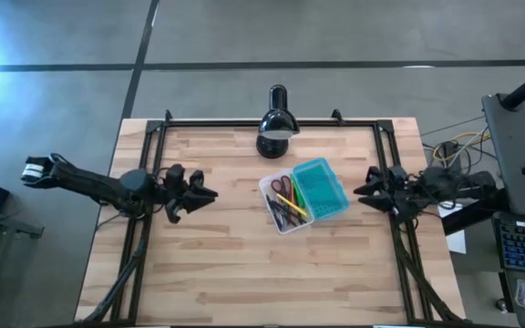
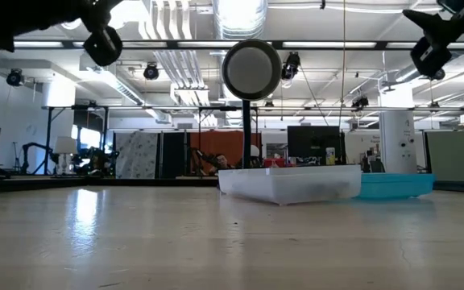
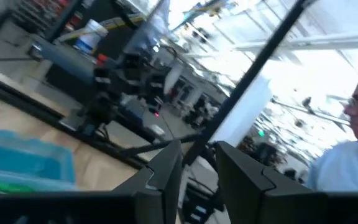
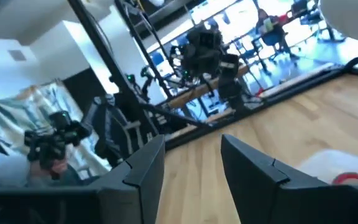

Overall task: Pick & place school supplies into a supply box
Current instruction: Close the supply box

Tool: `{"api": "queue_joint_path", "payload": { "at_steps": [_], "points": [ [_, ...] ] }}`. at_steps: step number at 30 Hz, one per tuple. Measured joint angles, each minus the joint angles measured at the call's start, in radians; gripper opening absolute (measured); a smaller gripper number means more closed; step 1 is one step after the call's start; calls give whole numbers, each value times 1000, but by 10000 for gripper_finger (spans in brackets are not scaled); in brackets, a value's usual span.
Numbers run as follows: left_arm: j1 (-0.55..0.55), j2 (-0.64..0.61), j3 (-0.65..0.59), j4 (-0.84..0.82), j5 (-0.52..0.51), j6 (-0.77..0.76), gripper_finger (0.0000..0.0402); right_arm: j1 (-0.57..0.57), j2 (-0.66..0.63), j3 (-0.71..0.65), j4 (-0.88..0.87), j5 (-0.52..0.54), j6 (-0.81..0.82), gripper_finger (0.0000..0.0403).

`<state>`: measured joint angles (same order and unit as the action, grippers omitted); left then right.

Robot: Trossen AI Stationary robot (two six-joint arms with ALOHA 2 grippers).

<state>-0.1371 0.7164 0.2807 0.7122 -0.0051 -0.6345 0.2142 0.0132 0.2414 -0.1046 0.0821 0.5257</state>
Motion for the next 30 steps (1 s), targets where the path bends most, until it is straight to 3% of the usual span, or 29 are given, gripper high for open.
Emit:
{"api": "queue_joint_path", "payload": {
  "at_steps": [4,9,16,22,30],
  "points": [
    [7,-24,-46,22,-54,7,85,-6,-14,-64,95,-4,17,144],
    [11,-46,-109,24,-110,-5,85,-23,-9,-224,391,3,1,145],
    [11,-65,-175,12,-128,10,85,-51,-12,-232,266,75,2,147],
    [11,-63,-235,-6,-127,7,85,-52,1,-232,142,76,-6,140],
    [11,-64,-271,-97,-127,6,85,-51,20,-231,138,76,-6,142]
  ]
}}
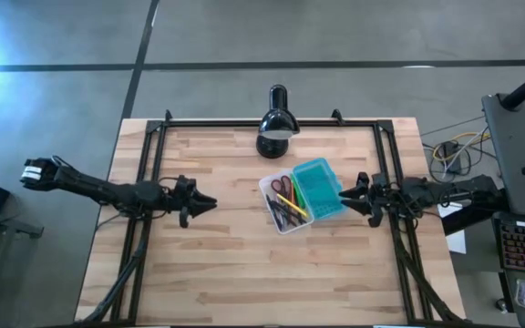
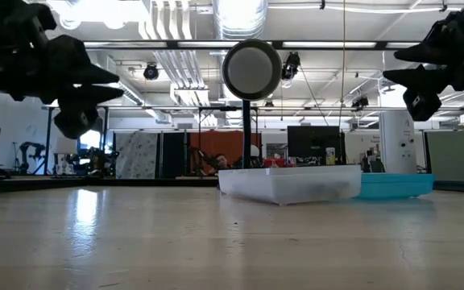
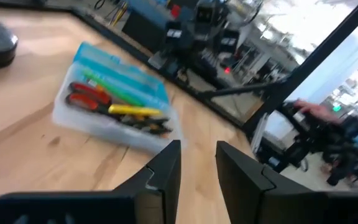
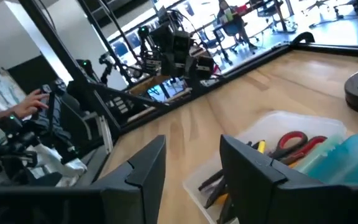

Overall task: Pick & place school supplies into a supply box
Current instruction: Close the supply box

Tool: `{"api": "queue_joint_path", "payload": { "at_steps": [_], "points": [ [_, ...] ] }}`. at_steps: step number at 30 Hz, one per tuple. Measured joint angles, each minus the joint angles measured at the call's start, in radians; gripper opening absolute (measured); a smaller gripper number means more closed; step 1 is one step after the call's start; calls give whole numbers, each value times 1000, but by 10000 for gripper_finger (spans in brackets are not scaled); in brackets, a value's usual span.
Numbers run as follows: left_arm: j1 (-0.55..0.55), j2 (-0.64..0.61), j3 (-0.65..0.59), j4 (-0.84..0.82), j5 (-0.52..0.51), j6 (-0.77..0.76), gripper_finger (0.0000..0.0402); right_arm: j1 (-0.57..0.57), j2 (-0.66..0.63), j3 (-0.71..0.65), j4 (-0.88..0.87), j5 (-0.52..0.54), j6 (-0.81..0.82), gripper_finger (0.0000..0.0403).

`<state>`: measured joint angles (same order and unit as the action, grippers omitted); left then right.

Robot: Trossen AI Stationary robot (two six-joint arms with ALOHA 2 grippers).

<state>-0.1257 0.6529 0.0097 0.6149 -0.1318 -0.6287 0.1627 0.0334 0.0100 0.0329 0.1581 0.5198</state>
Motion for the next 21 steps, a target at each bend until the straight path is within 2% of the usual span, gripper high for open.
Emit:
{"api": "queue_joint_path", "payload": {
  "at_steps": [8,16,21],
  "points": [
    [0,-74,-1,-156,0,0,85,-3,-34,0,4,0,0,144],
    [0,-326,-1,-362,0,0,85,-4,-34,0,0,0,0,137],
    [8,-435,-1,-387,1,0,85,-4,-34,0,0,0,0,141]
  ]
}}
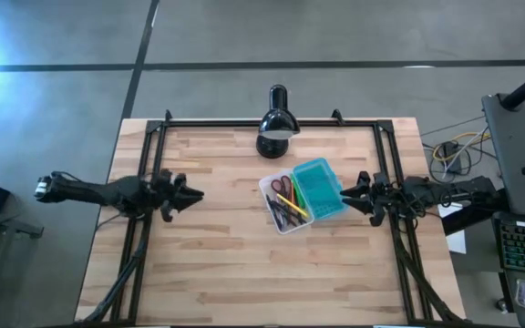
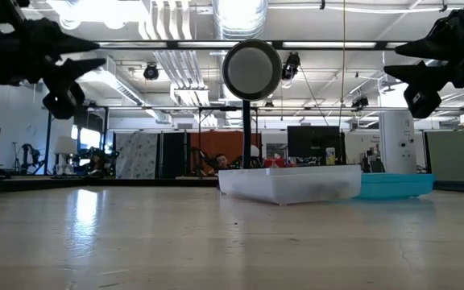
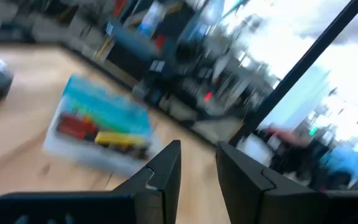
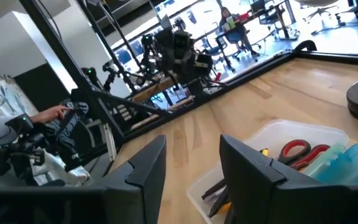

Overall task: Pick & place school supplies into a supply box
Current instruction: Close the supply box

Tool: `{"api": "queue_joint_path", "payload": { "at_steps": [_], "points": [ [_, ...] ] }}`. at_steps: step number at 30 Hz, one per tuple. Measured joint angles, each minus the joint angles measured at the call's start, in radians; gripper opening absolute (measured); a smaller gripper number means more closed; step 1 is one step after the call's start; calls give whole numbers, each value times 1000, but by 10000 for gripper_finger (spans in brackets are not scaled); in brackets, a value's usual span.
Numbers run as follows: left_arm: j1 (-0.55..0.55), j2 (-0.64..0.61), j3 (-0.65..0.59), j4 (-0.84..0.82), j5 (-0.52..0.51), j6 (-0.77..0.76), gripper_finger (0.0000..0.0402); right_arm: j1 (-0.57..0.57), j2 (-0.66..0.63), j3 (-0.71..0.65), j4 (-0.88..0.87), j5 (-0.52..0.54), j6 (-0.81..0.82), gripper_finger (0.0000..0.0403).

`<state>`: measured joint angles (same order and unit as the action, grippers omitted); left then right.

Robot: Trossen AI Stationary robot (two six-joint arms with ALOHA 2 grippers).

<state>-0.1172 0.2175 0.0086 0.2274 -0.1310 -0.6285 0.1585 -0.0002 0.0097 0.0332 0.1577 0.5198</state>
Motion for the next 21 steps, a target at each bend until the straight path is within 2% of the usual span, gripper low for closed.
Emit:
{"api": "queue_joint_path", "payload": {
  "at_steps": [13,16,21],
  "points": [
    [185,-176,-1,-6,-1,0,85,0,0,0,0,0,0,133],
    [203,-218,-1,-6,-1,0,85,0,0,0,0,0,0,132],
    [206,-217,-2,7,-1,0,85,0,0,0,1,0,0,132]
  ]
}}
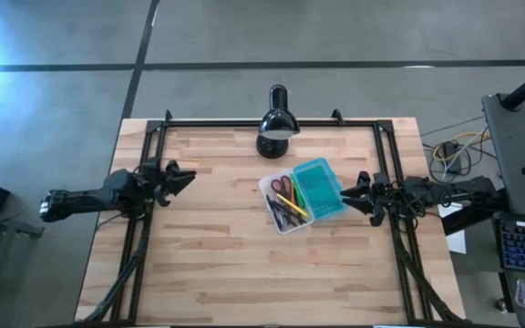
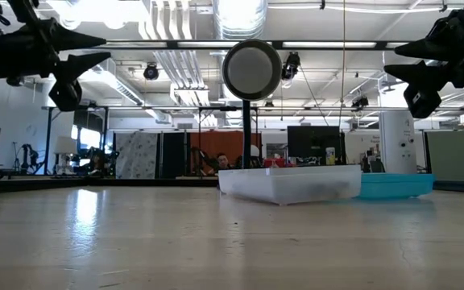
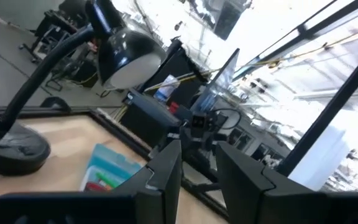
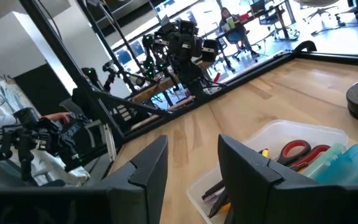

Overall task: Pick & place school supplies into a supply box
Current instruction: Close the supply box

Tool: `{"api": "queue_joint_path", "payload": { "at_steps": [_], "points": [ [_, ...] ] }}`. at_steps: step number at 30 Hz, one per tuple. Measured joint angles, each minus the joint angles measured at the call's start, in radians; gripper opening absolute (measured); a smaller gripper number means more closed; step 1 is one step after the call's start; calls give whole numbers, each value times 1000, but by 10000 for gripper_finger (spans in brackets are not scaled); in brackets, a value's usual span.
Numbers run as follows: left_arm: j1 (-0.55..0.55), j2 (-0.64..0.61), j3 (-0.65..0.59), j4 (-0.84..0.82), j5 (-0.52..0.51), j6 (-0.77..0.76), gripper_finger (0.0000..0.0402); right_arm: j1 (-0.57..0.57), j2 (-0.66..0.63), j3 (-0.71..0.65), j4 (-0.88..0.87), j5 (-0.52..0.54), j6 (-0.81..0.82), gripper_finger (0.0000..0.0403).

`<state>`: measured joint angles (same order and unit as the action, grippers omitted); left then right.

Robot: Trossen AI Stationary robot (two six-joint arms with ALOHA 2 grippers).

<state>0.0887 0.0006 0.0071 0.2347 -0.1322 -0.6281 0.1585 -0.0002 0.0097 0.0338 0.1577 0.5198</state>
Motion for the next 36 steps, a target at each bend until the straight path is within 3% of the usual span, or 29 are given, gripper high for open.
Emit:
{"api": "queue_joint_path", "payload": {
  "at_steps": [13,19,32,33,36],
  "points": [
    [1,2,0,-33,0,0,85,0,10,0,0,0,0,135],
    [1,0,0,-197,4,0,85,0,0,0,1,0,0,129],
    [0,29,0,-195,10,0,85,0,13,0,1,2,-9,135],
    [0,31,0,-195,10,0,85,0,13,0,2,15,-80,135],
    [0,34,0,-195,9,0,85,0,18,0,18,106,-490,132]
  ]
}}
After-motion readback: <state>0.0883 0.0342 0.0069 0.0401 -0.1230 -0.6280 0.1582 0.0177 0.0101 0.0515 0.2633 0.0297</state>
